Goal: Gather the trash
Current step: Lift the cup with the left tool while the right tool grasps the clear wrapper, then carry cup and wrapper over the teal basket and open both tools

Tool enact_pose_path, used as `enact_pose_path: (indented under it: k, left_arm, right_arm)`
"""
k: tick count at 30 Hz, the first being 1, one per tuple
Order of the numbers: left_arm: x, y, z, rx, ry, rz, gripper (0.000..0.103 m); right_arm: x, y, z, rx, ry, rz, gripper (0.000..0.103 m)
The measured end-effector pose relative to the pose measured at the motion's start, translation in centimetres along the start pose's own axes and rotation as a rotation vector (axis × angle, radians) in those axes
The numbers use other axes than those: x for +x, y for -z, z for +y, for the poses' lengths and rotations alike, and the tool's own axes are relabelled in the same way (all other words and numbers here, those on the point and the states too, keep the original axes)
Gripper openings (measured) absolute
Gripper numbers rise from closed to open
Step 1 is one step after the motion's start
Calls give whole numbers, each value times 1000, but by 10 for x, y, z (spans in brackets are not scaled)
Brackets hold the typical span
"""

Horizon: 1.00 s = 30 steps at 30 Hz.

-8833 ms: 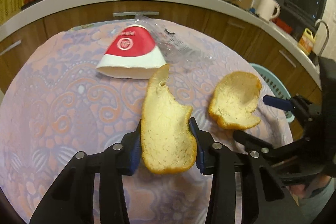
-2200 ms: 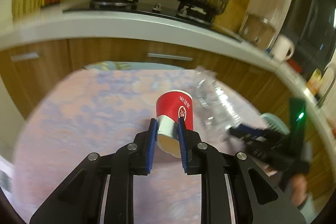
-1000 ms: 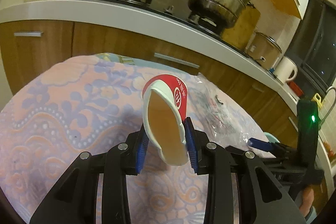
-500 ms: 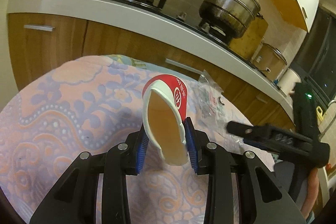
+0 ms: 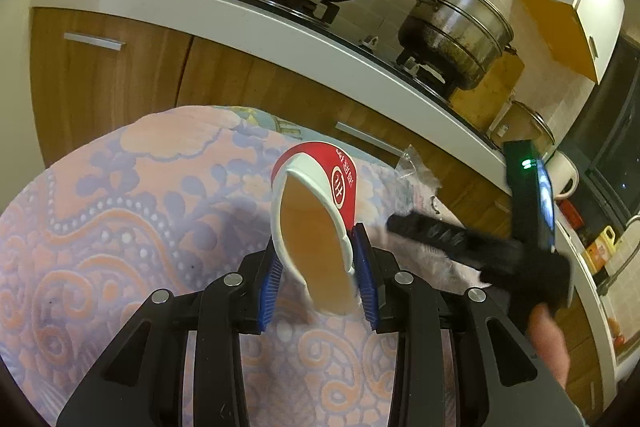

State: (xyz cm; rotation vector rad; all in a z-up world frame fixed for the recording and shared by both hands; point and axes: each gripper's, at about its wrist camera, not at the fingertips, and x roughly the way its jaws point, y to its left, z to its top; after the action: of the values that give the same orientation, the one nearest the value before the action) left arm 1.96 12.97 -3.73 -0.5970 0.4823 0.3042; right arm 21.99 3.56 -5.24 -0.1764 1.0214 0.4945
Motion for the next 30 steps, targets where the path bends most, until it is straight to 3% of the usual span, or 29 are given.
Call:
enact_pose_path:
  k: [1,4,6,8,15,21,25,30]
  left_arm:
    - [0,-1,0,1,-1,-3,32]
    - [-1,0,-2,10,-3,-5,32]
    - [-1,1,-5,24,-6,-4,32]
    - [0,1,-7,34,-8,-3,32]
    - [3,1,-7,49,-2,1,32]
    - [5,3,-12,76,19,14,32]
    - [3,8,-29,156,6,-7,32]
    - [0,13,-45,200,52,13,32]
  right_arm:
    - [0,2,2,-15,14,-6,95]
    - [-4,8,7,-63,43,-38,79]
    - [-9,11,6,-76,35,-46,59]
    - [-16,16,3,-81,25,-58,33]
    - [-31,34,-9,-40,17,-90,19]
    - [-64,50,-39,16,-15,-162,19]
    - [-90,64,-56,26,-32,-187,18]
    - [-122,85,-75,3,-30,-217,18]
